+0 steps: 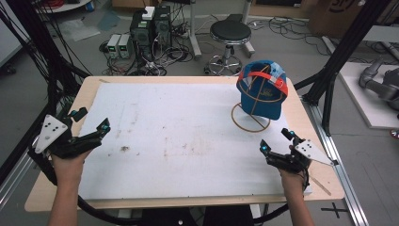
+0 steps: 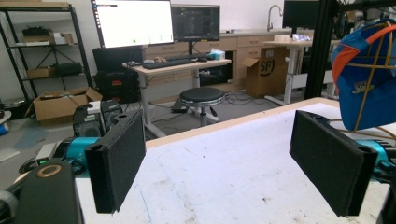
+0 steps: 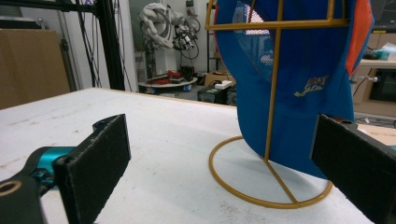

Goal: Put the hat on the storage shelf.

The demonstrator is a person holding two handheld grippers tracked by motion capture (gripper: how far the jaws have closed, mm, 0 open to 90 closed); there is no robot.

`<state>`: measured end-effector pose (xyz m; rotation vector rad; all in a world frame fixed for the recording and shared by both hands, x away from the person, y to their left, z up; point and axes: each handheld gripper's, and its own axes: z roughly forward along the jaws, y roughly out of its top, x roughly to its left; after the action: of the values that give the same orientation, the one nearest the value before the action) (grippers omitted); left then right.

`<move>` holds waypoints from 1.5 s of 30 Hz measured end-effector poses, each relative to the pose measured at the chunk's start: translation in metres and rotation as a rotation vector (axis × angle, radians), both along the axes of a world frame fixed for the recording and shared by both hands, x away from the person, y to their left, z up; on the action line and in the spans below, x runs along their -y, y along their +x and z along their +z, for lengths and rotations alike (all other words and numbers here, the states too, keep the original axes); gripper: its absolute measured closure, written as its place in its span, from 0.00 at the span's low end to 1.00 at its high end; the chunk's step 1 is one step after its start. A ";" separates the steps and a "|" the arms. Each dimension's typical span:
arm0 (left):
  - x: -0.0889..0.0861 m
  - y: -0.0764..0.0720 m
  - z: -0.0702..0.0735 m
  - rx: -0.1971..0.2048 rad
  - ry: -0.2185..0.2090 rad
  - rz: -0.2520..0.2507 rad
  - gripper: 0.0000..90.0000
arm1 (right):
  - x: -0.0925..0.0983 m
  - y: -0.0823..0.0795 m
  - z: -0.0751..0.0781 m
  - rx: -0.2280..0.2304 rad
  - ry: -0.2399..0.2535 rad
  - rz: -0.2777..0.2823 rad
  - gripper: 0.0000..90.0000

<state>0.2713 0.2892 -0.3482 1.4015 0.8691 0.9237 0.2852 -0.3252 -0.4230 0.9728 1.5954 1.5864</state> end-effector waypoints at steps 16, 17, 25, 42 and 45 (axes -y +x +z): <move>-0.005 0.000 -0.025 -0.035 0.001 0.027 0.21 | 0.004 0.000 0.000 0.002 0.004 -0.015 0.05; -0.006 0.000 -0.026 -0.036 0.000 0.027 0.21 | 0.003 0.000 0.000 -0.003 0.006 -0.016 0.05; -0.005 -0.002 -0.028 -0.039 0.009 0.025 0.20 | 0.005 0.004 0.000 0.005 0.012 -0.024 0.05; -0.001 -0.003 -0.027 -0.021 0.004 0.018 0.20 | 0.006 0.003 0.001 0.007 0.016 -0.030 0.05; -0.001 -0.003 -0.027 -0.016 -0.003 0.019 0.20 | 0.007 0.002 0.001 0.013 0.016 -0.032 0.05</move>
<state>0.2681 0.2901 -0.3753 1.4019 0.8965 0.9267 0.2869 -0.3323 -0.4217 0.9900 1.5532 1.5830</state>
